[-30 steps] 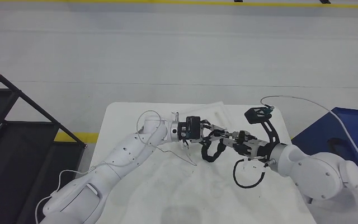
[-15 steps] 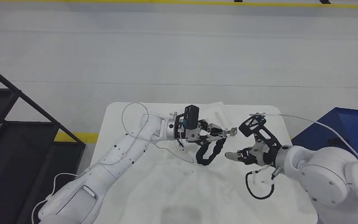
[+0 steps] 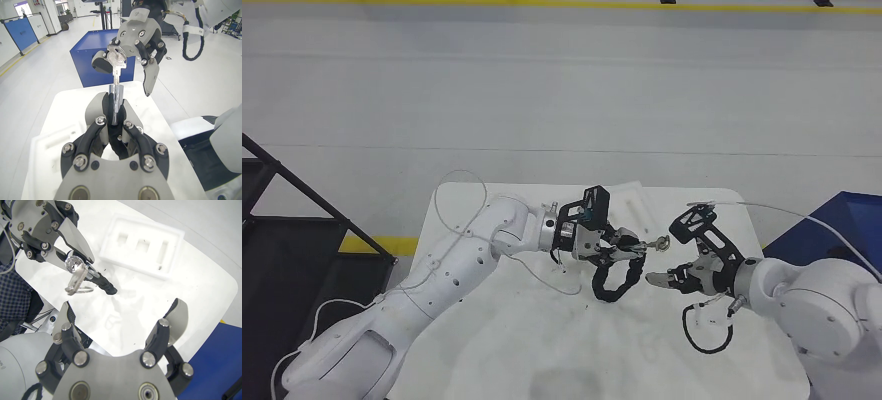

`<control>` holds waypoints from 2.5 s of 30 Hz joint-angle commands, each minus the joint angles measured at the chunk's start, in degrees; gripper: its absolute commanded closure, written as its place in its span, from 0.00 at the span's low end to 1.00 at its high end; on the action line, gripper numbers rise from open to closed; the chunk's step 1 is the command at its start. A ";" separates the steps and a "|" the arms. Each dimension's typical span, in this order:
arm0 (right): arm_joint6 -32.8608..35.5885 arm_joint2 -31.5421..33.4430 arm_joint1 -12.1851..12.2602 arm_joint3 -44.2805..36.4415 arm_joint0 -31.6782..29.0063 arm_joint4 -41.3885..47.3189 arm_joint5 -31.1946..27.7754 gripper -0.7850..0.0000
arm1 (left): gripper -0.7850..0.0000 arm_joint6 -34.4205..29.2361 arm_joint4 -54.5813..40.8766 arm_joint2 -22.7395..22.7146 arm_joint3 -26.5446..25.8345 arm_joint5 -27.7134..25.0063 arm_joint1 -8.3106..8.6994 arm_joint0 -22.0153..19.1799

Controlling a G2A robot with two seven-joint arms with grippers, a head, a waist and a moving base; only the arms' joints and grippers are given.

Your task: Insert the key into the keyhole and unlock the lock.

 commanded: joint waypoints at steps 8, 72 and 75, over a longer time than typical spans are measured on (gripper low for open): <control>-3.38 0.34 0.24 0.04 0.94 3.70 -12.82 0.00 | 1.00 -7.06 -7.00 -0.19 -1.58 0.00 1.78 -0.42; -13.81 -3.13 1.98 0.00 4.21 2.22 -23.55 1.00 | 1.00 -5.61 -7.54 5.04 -2.20 0.00 4.10 -2.25; -13.08 -2.90 1.99 0.49 4.11 5.09 -21.40 1.00 | 1.00 -4.64 -6.50 5.10 -2.17 0.00 4.07 -2.25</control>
